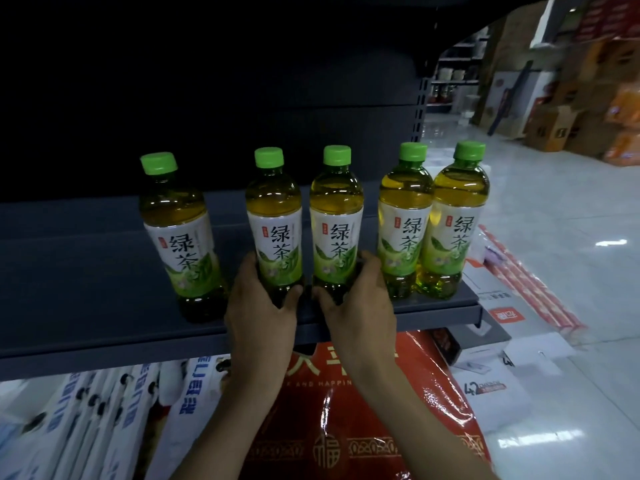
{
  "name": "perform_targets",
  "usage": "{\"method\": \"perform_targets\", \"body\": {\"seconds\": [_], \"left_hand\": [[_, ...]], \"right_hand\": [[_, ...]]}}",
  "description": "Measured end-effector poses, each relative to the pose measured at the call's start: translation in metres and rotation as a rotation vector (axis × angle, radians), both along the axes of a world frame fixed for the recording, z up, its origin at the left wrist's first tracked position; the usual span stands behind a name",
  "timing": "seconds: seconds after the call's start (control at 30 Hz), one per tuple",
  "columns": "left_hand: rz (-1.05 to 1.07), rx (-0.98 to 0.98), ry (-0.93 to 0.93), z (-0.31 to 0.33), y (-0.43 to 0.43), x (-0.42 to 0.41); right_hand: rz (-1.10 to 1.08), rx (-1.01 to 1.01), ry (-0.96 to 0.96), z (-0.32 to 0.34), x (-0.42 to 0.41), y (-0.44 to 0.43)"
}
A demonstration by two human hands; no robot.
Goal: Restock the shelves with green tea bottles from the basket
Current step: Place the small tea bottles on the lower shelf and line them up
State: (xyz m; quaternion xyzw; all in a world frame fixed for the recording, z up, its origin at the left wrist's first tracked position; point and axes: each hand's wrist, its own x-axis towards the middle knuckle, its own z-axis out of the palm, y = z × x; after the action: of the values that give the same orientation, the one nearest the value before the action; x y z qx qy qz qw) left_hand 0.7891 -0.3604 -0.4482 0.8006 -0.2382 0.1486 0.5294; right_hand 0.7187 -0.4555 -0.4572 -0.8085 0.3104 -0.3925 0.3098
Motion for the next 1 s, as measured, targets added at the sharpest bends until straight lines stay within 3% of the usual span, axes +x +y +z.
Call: {"method": "perform_targets", "body": {"seconds": [0.13, 0.33, 0.47, 0.6, 0.67, 0.83, 1.0], "left_hand": [[-0.010, -0.003, -0.023, -0.002, -0.008, -0.007], [-0.016, 0.023, -0.016, -0.003, -0.012, -0.009], [-0.066, 0.041, -0.015, -0.001, -0.003, -0.013], [0.159, -0.100, -0.135, 0.015, 0.037, -0.002], [0.277, -0.186, -0.157, 0.020, 0.063, 0.020], [0.037, -0.021, 0.189, 0.013, 0.093, 0.056], [-0.083, -0.002, 0.209, 0.008, 0.083, 0.060]], "right_hand": [[-0.081, -0.115, 0.018, -0.003, -0.002, 0.002], [-0.098, -0.095, 0.041, -0.001, -0.004, -0.003], [-0.158, -0.138, -0.048, 0.003, -0.004, 0.006], [-0.085, -0.150, -0.219, 0.012, 0.006, 0.027], [0.007, -0.185, -0.203, 0.014, 0.015, 0.042], [-0.030, -0.133, -0.226, 0.008, 0.038, 0.061], [-0.137, -0.154, -0.178, 0.003, 0.044, 0.057]]}}
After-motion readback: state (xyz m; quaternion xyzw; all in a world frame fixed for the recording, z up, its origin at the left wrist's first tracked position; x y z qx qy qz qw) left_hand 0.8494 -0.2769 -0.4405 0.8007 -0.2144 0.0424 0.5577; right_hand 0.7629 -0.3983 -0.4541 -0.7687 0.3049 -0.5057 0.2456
